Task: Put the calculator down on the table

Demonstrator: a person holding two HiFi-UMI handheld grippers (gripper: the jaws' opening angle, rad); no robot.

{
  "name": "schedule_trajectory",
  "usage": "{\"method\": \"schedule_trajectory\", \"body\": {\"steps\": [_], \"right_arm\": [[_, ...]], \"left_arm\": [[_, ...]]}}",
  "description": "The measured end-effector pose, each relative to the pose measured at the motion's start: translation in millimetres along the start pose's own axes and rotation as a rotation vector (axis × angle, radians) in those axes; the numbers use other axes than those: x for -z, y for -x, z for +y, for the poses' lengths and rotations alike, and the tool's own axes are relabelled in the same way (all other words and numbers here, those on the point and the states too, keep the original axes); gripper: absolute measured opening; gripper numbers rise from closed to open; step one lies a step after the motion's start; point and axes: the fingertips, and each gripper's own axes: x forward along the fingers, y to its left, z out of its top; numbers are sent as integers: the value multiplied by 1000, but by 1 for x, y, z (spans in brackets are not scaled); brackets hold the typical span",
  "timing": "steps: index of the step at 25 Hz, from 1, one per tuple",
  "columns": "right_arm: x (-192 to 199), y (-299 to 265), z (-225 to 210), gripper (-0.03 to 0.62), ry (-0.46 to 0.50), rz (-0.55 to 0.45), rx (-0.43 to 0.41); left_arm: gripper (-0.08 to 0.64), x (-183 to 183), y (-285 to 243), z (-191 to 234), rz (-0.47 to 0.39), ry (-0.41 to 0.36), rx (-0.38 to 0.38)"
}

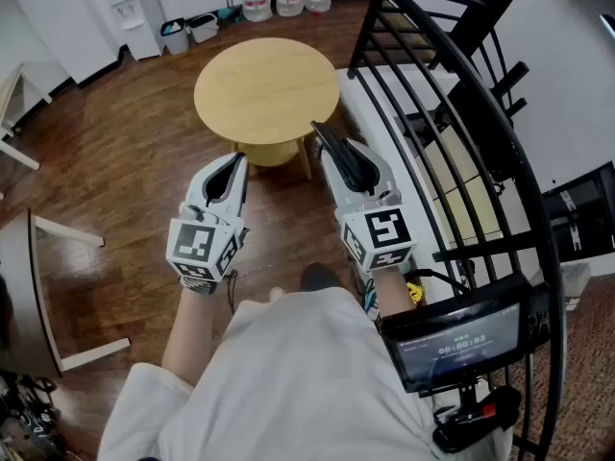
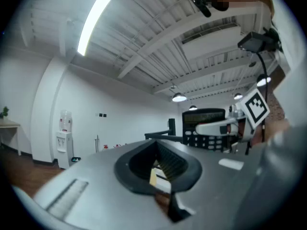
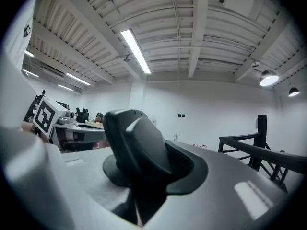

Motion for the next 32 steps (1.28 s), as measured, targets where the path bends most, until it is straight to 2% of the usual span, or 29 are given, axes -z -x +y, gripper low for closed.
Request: {"method": "schedule_trajectory", "body": {"steps": [4, 8, 14, 17, 24, 32], "right_arm": [[9, -7, -15, 126, -8, 8, 7], [15, -29, -30, 126, -21, 2, 9], [16, -78, -72, 126, -50, -23, -29], [11, -107, -93, 126, -33, -38, -43], [8, -159, -142, 126, -46, -28, -82], [19, -192, -170, 126, -88, 6, -95]], "left_arm": [[5, 11, -13, -6, 15, -14, 14], [5, 19, -31, 6, 24, -17, 16], [5, 18, -86, 31, 22, -25, -19], [5, 13, -116, 46, 14, -27, -33], [5, 6, -183, 69, 27, -20, -69], [5, 13, -221, 81, 76, -15, -70]]}}
